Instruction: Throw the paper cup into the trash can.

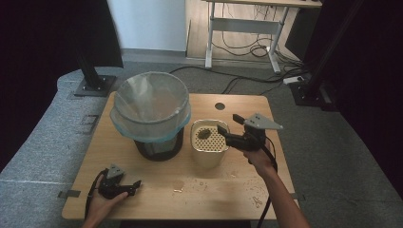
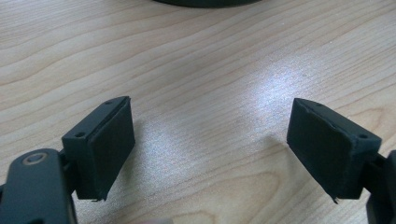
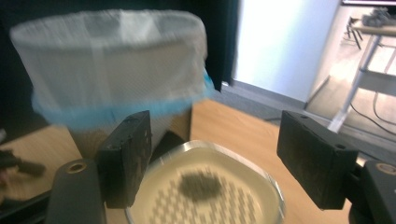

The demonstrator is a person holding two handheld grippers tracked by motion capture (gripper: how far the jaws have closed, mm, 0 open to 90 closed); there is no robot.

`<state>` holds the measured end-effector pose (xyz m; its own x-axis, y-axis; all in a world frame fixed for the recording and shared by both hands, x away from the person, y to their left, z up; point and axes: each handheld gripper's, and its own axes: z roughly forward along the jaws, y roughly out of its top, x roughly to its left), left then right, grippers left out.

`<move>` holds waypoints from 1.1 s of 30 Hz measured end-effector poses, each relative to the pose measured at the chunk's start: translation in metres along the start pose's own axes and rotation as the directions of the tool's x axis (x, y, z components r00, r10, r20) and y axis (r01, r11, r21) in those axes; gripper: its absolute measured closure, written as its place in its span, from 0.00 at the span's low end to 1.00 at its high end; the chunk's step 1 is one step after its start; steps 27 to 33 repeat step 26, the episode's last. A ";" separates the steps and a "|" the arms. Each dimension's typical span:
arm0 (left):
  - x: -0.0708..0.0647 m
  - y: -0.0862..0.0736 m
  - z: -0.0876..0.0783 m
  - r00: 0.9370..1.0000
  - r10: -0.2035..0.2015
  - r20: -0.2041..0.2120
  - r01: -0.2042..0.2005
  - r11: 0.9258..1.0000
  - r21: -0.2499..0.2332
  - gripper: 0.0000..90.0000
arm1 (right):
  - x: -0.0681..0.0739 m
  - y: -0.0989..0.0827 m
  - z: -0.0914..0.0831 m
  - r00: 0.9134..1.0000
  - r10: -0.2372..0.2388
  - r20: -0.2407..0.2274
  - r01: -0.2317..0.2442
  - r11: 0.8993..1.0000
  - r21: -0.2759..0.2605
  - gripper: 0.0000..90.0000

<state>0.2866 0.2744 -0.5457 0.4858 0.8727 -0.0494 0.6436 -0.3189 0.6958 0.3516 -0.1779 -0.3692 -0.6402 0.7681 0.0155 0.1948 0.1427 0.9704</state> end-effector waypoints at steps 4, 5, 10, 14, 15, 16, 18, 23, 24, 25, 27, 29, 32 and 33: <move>0.000 0.000 0.000 1.000 0.001 0.000 -0.001 1.000 0.001 0.16 | -0.006 -0.037 -0.014 1.000 0.019 0.025 -0.019 1.000 0.005 0.29; 0.000 0.000 0.000 1.000 0.001 -0.001 -0.001 1.000 0.002 0.16 | -0.006 -0.046 -0.017 0.999 0.024 0.030 -0.024 1.000 0.011 0.29; -0.001 0.000 0.000 1.000 -0.001 -0.005 0.001 1.000 0.001 0.16 | -0.006 -0.090 -0.022 0.998 0.045 0.048 -0.048 0.997 0.065 0.30; 0.000 0.000 0.000 1.000 0.002 -0.006 -0.002 1.000 0.004 0.16 | -0.008 -0.118 -0.022 0.995 0.075 0.069 -0.081 0.992 0.101 0.30; 0.000 0.001 0.001 1.000 -0.001 -0.007 0.001 1.000 0.002 0.16 | -0.009 -0.124 -0.021 0.994 0.079 0.074 -0.087 0.990 0.111 0.30; 0.000 0.001 0.001 1.000 -0.001 -0.007 0.001 1.000 0.002 0.16 | -0.010 -0.130 -0.021 0.993 0.083 0.080 -0.092 0.988 0.121 0.30; -0.001 0.001 0.001 1.000 0.002 -0.017 -0.002 1.000 0.005 0.16 | -0.011 -0.142 -0.019 0.991 0.094 0.092 -0.106 0.985 0.135 0.30; -0.002 0.003 0.004 0.999 0.016 -0.031 -0.015 1.000 0.012 0.16 | -0.016 -0.154 -0.017 0.987 0.095 0.129 -0.116 0.980 0.163 0.30; -0.002 0.004 0.005 0.999 0.020 -0.034 -0.020 1.000 0.015 0.16 | -0.016 -0.154 -0.016 0.986 0.097 0.134 -0.118 0.980 0.160 0.31; -0.001 0.005 0.005 0.999 0.020 -0.035 -0.020 1.000 0.015 0.16 | -0.017 -0.154 -0.016 0.985 0.105 0.138 -0.127 0.979 0.158 0.31; -0.001 0.005 0.005 0.999 0.020 -0.035 -0.020 1.000 0.015 0.16 | -0.017 -0.155 -0.016 0.984 0.107 0.141 -0.129 0.979 0.159 0.31; -0.001 0.005 0.005 0.999 0.020 -0.035 -0.020 1.000 0.015 0.16 | -0.017 -0.155 -0.016 0.984 0.107 0.141 -0.129 0.979 0.159 0.31; -0.001 0.005 0.005 0.999 0.020 -0.035 -0.020 1.000 0.015 0.16 | -0.017 -0.155 -0.016 0.984 0.107 0.141 -0.129 0.979 0.159 0.31; -0.001 0.005 0.005 0.999 0.020 -0.035 -0.020 1.000 0.015 0.16 | -0.017 -0.155 -0.016 0.984 0.107 0.141 -0.129 0.979 0.159 0.31</move>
